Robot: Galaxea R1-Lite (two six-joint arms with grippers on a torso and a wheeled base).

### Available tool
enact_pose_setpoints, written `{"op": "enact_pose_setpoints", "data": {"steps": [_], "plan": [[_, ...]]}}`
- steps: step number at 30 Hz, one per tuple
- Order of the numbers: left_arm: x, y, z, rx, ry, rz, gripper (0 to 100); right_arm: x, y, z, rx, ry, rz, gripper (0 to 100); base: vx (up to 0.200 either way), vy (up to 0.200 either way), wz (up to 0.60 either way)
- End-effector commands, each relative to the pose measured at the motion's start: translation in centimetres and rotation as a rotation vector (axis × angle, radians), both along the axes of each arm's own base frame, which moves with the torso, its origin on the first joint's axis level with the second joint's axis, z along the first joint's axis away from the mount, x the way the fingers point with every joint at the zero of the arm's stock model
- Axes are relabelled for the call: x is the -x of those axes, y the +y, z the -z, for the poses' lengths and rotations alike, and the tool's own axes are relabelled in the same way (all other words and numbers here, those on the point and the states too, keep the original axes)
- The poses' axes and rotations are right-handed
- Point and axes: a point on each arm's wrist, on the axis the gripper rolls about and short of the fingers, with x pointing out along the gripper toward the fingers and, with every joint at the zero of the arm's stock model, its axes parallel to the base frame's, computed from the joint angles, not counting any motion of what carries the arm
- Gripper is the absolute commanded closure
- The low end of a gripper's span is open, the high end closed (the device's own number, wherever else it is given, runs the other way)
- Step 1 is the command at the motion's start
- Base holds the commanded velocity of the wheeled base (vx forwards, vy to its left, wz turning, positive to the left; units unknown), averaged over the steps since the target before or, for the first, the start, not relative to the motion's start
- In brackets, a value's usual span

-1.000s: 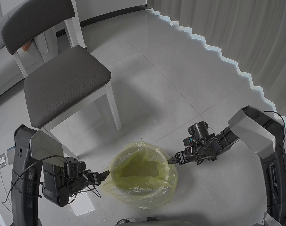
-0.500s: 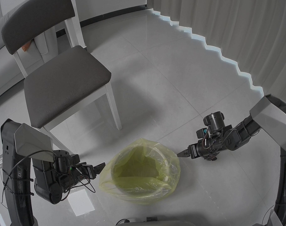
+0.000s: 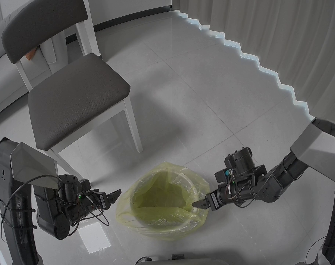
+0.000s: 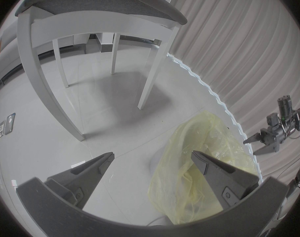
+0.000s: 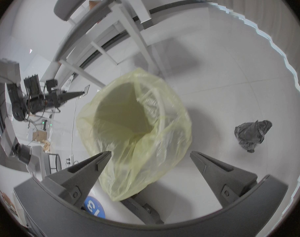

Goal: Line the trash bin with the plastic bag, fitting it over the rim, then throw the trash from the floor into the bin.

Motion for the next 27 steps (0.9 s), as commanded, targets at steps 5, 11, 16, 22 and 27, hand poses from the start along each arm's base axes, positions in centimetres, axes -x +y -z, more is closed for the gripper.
{"op": "enact_pose_setpoints", "data": {"steps": [5,11,16,22,27], "plan": [[0.4,0.2,-0.4,0.002,-0.009,-0.002,0,2.1,-0.2,2.7,0.080,0.074,-0.064,0,0.000,0.000,0.00],[0.4,0.0,-0.4,0.004,-0.012,0.004,0,1.5,-0.1,4.9,0.120,0.105,-0.056,0,0.000,0.000,0.00],[0.5,-0.1,-0.4,0.003,-0.007,0.008,0,-1.0,-0.2,6.9,0.136,0.101,-0.038,0,0.000,0.000,0.00],[0.4,-0.1,-0.5,0.005,-0.013,0.005,0,-3.1,-0.9,7.6,0.178,0.126,-0.041,0,0.000,0.000,0.00],[0.5,-0.4,-0.4,0.005,-0.010,0.019,0,-4.5,-1.1,7.9,0.197,0.166,-0.032,0,0.000,0.000,0.00]]}}
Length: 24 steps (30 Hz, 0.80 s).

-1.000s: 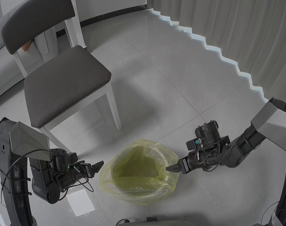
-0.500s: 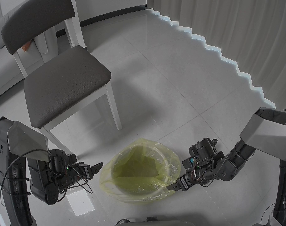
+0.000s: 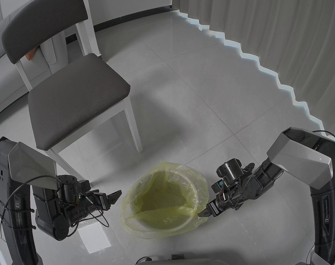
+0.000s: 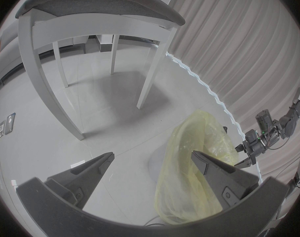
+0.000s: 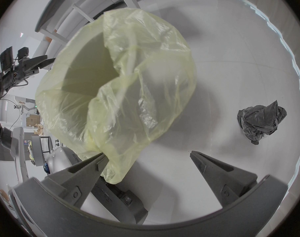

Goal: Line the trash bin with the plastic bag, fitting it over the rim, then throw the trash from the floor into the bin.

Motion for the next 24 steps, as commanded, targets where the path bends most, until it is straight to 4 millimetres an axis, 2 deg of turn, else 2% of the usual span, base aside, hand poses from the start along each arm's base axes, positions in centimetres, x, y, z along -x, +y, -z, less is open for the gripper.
{"op": "enact_pose_setpoints", "data": {"steps": [1,8,10,11,12,17,18,19,21,24], "plan": [[0.0,-0.4,0.0,0.004,-0.012,0.011,0,-1.5,-0.3,1.1,0.012,0.020,0.015,0,0.000,0.000,0.00],[0.3,-0.7,0.0,0.018,0.000,0.016,0,-1.4,-0.8,0.4,0.007,0.013,0.026,0,0.000,0.000,0.00],[0.8,-1.0,0.1,0.014,0.018,0.031,0,-1.1,-1.4,-1.3,-0.001,-0.007,0.035,0,0.000,0.000,0.00],[0.8,-1.0,0.1,0.014,0.020,0.031,0,-1.1,-1.4,-1.4,-0.002,-0.008,0.035,0,0.000,0.000,0.00],[1.1,-1.2,0.3,0.011,0.032,0.040,0,-0.8,-2.3,-2.7,-0.010,-0.025,0.051,0,0.000,0.000,0.00],[1.2,-1.3,0.2,0.011,0.032,0.043,0,-0.8,-4.5,-4.8,-0.016,-0.058,0.093,0,0.000,0.000,0.00],[1.1,-1.3,0.1,0.011,0.027,0.042,0,-1.0,-6.3,-5.4,-0.006,-0.078,0.111,0,0.000,0.000,0.00],[1.1,-1.3,0.1,0.011,0.027,0.042,0,-1.1,-6.5,-5.4,-0.004,-0.081,0.113,0,0.000,0.000,0.00],[1.2,-1.3,0.1,0.010,0.027,0.043,0,-1.6,-8.7,-5.7,0.006,-0.097,0.149,0,0.000,0.000,0.00],[1.2,-1.4,0.1,0.009,0.028,0.046,0,-2.6,-10.5,-5.8,0.004,-0.120,0.197,0,0.000,0.000,0.00]]}}
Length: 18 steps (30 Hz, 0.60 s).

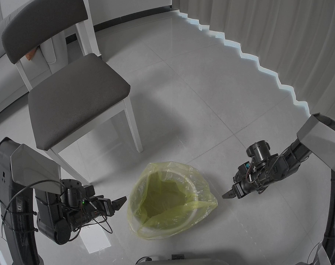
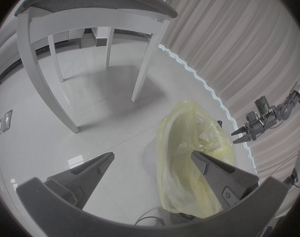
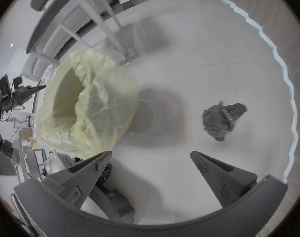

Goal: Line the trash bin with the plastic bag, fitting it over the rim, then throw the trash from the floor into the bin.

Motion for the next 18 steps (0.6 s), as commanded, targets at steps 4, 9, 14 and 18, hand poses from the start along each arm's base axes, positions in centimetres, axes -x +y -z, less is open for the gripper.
{"op": "enact_pose_setpoints", "data": {"steps": [4,9,14,18], "plan": [[0.3,-0.2,-0.2,-0.001,-0.009,0.007,0,-1.7,-4.2,-1.5,-0.016,-0.067,0.097,0,0.000,0.000,0.00],[0.4,-0.2,-0.4,-0.001,-0.012,0.004,0,-4.7,-5.8,-0.2,-0.016,-0.101,0.141,0,0.000,0.000,0.00],[0.8,0.0,-0.6,-0.004,-0.006,0.000,0,-7.5,-6.3,2.5,-0.014,-0.106,0.159,0,0.000,0.000,0.00],[0.8,0.1,-0.6,-0.010,-0.007,-0.003,0,-8.8,-6.5,4.7,0.010,-0.105,0.151,0,0.000,0.000,0.00]]}}
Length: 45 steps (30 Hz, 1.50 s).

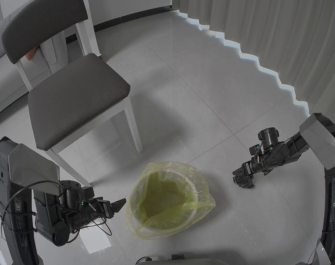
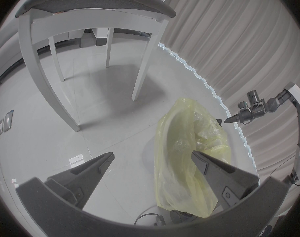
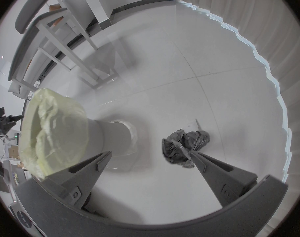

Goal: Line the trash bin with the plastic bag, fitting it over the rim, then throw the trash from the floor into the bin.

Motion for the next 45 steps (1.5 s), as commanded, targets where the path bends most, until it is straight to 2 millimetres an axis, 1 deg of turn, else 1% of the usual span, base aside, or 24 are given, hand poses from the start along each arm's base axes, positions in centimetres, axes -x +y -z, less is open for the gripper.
{"op": "enact_pose_setpoints", "data": {"steps": [1,2,5,8,10,14,21,29,30,34,35,37,41,44,45], "plan": [[0.1,0.2,-0.3,0.000,-0.018,-0.005,0,-2.4,-1.2,5.4,0.046,0.034,-0.004,0,0.000,0.000,0.00],[0.1,0.2,-0.4,-0.001,-0.019,-0.006,0,-3.4,-2.0,5.3,0.074,0.024,-0.002,0,0.000,0.000,0.00],[0.2,0.3,-0.2,-0.008,-0.011,-0.016,0,-4.5,-2.5,4.9,0.107,0.045,0.014,0,0.000,0.000,0.00],[0.3,0.2,0.1,-0.011,0.001,-0.016,0,-5.8,-3.0,5.9,0.191,0.045,0.060,0,0.000,0.000,0.00],[0.2,0.2,0.2,-0.011,0.004,-0.015,0,-6.2,-3.3,6.5,0.216,0.042,0.052,0,0.000,0.000,0.00],[0.2,0.2,0.3,-0.012,0.006,-0.015,0,-6.6,-3.6,7.6,0.239,0.043,0.041,0,0.000,0.000,0.00],[0.3,0.2,0.3,-0.011,0.008,-0.019,0,-7.0,-3.2,9.0,0.242,0.058,0.031,0,0.000,0.000,0.00],[0.3,0.2,0.2,-0.011,0.007,-0.019,0,-7.3,-3.1,8.7,0.241,0.058,0.030,0,0.000,0.000,0.00],[0.3,0.2,0.2,-0.011,0.007,-0.018,0,-7.3,-3.1,8.6,0.238,0.054,0.035,100,0.000,0.000,0.00],[0.3,0.1,0.2,-0.011,0.005,-0.016,0,-7.1,-3.1,8.4,0.238,0.064,0.035,100,0.000,0.000,0.00],[0.3,0.1,0.2,-0.011,0.007,-0.016,0,-7.0,-3.1,7.6,0.238,0.065,0.035,100,0.000,0.000,0.00],[0.3,0.1,0.2,-0.012,0.006,-0.017,0,-6.5,-3.0,6.5,0.238,0.079,0.031,100,0.000,0.000,0.00],[0.6,0.0,0.2,-0.014,0.011,-0.013,0,-5.8,-2.2,5.0,0.233,0.083,0.010,100,0.000,0.000,0.00],[0.8,-0.1,-0.1,-0.015,0.007,-0.011,0,-4.4,-0.4,1.2,0.221,0.047,-0.025,100,0.000,0.000,0.00],[0.8,-0.1,-0.3,-0.014,0.003,-0.011,0,-3.7,0.5,-0.8,0.212,0.020,-0.048,100,0.000,0.000,0.00]]}}
